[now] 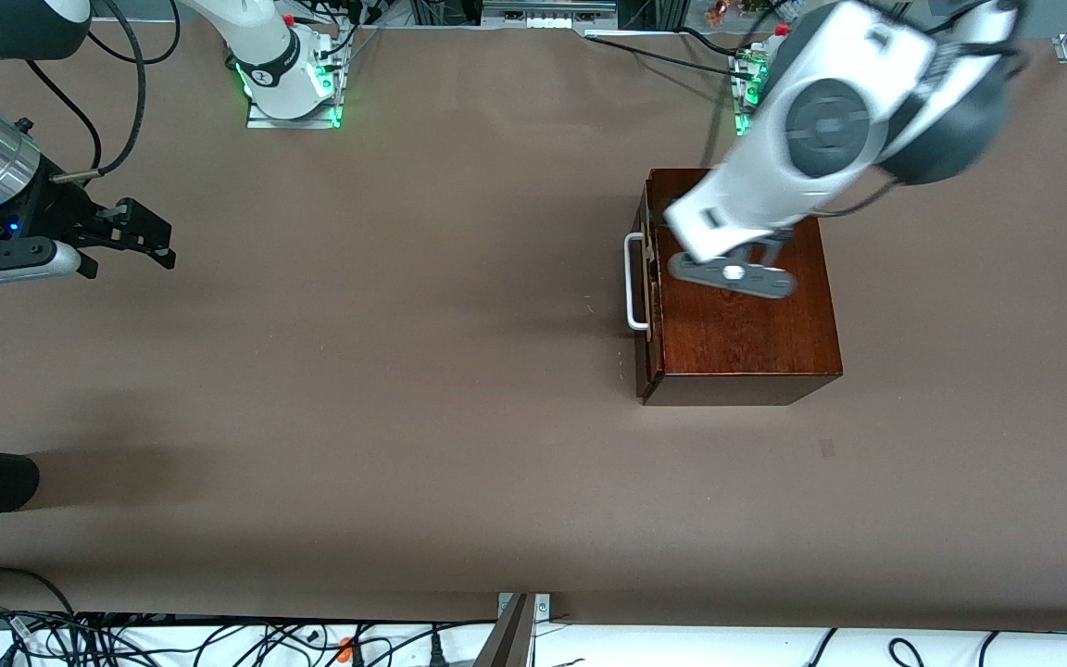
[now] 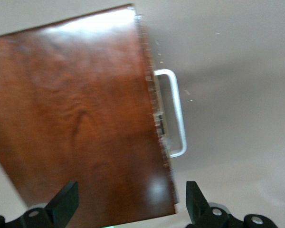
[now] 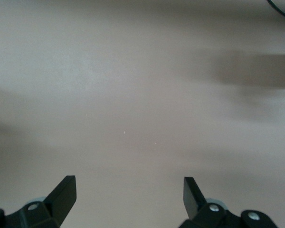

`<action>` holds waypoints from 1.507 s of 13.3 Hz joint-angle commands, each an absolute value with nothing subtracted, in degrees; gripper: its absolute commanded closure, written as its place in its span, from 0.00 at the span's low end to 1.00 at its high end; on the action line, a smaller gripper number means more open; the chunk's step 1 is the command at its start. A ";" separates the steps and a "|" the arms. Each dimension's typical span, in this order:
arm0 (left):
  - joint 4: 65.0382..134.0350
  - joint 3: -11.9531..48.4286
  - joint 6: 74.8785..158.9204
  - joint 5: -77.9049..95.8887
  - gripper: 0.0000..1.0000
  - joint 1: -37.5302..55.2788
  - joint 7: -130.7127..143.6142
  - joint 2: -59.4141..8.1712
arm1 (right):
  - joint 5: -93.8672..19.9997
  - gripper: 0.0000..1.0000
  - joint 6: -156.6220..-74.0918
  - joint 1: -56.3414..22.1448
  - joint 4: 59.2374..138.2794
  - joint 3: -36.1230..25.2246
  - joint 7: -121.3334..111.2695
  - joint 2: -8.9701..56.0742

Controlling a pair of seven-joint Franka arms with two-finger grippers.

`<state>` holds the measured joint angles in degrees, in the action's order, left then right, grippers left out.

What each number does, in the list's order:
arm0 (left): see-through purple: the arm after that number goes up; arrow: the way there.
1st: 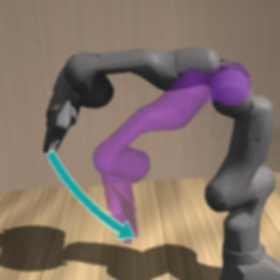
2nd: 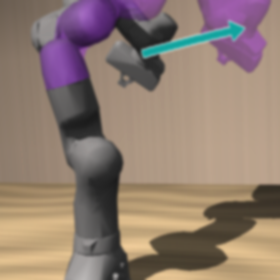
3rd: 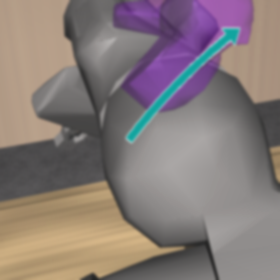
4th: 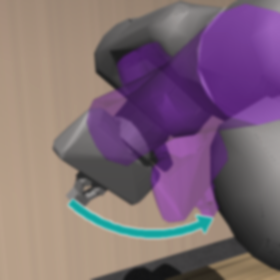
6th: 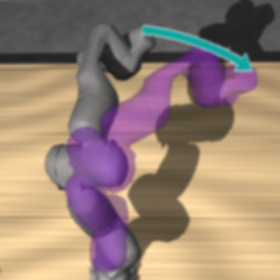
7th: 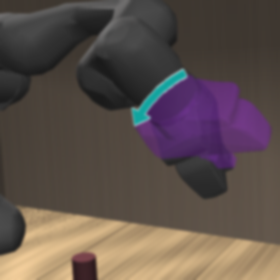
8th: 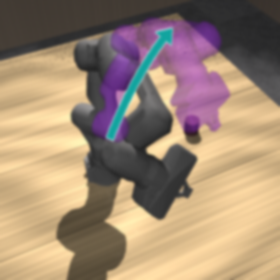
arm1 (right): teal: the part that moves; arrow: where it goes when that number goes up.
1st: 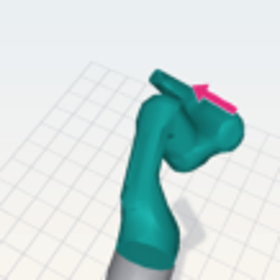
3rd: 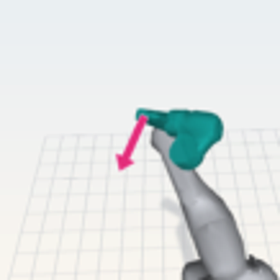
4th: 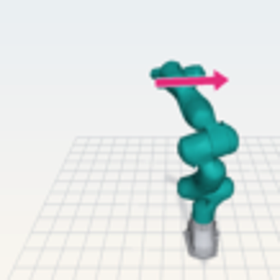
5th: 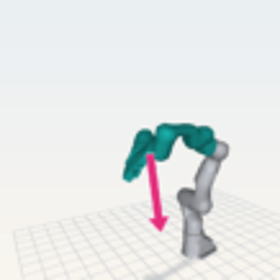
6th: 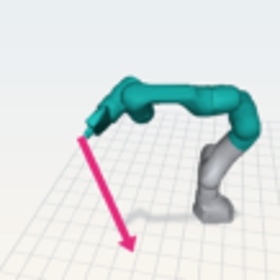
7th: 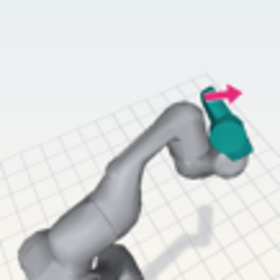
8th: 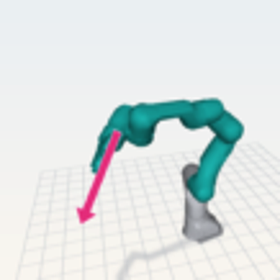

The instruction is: Open drawer, take yellow block, close drawer

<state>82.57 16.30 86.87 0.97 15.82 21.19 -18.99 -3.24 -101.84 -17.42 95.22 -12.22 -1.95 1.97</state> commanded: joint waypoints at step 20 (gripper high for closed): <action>87.09 16.17 102.56 -21.80 0.00 32.34 50.36 -34.45 | -4.39 0.00 -101.34 -17.23 94.39 -12.30 -1.85 2.11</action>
<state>85.78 16.20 100.71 -20.16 32.22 49.15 -34.45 -3.30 -101.82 -17.42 95.22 -12.23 -1.95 1.97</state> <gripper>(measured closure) 0.000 0.000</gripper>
